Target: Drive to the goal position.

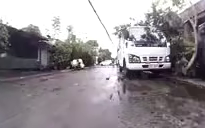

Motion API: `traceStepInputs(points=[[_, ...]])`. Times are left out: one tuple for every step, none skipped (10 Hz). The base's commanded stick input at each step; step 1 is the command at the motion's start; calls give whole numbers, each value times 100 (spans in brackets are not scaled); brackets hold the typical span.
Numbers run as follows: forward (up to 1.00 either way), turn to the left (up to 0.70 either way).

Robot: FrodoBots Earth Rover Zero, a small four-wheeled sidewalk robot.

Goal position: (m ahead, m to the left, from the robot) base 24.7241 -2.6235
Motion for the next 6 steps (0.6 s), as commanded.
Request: traceStepInputs(points=[[100, 0], [100, 0], [100, 0], [100, 0], [100, 0], [100, 0]])
